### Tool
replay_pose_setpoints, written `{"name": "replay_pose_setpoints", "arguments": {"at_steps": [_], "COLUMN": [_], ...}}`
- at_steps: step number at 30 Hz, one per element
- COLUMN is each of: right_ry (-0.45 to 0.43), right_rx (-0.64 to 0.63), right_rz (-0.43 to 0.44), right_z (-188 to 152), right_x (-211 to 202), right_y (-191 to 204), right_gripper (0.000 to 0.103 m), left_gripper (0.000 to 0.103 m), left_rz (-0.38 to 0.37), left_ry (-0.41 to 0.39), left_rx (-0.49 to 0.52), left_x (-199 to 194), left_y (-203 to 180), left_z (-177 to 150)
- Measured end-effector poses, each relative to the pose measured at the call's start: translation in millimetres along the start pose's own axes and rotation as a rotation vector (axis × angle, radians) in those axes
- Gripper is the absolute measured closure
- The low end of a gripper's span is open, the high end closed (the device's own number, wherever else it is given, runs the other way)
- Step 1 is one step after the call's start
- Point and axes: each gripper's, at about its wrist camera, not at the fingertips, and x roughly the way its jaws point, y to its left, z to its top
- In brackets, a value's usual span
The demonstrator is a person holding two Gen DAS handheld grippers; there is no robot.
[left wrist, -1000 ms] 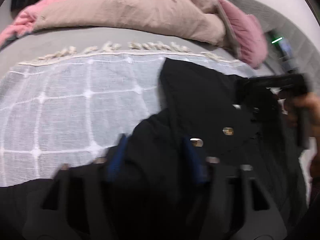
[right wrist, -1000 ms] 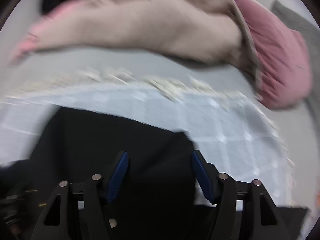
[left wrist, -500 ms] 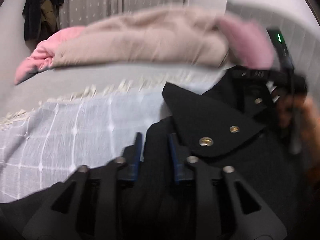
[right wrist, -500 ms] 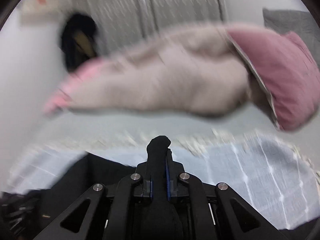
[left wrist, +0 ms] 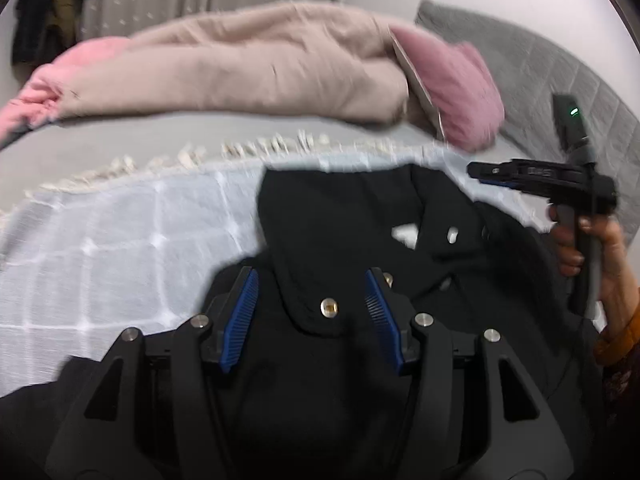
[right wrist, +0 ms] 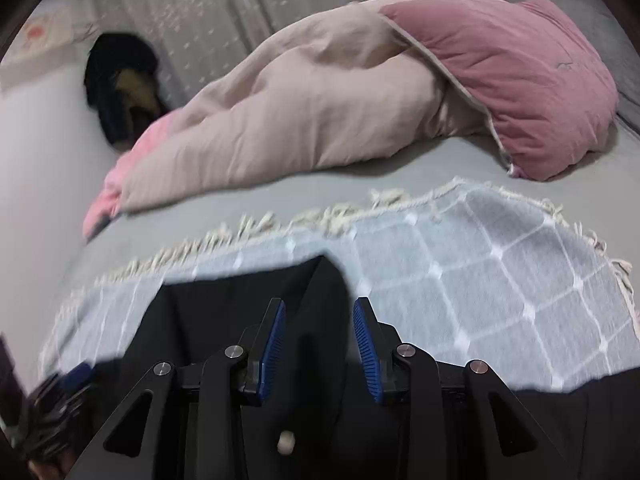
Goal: Fold large clothes
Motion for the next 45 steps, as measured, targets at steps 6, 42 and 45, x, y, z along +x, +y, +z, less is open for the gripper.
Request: {"name": "replay_pose_setpoints", "arguments": {"at_steps": [6,42,45], "right_ry": [0.06,0.075,0.059], "right_rx": [-0.027,0.155,0.128], "right_rz": [-0.1,-0.422,-0.314], "right_z": [-43.0,-147.2,-167.6], "right_x": [48.4,-204.2,-231.8], "right_y": [-35.4,-78.0,-43.6], "right_gripper": [0.07,0.029,0.024], "left_gripper": [0.045,0.005,0.005], "left_rz": [0.029,0.691,0.656], "left_ry": [0.075,0.192,0.186], "left_rx": [0.013,-0.583,-0.629], "left_x": [29.0,-210.0,-224.1], "left_y": [1.1,123.3,112.6], "left_z": [-12.2,-140.6,-151.5]}}
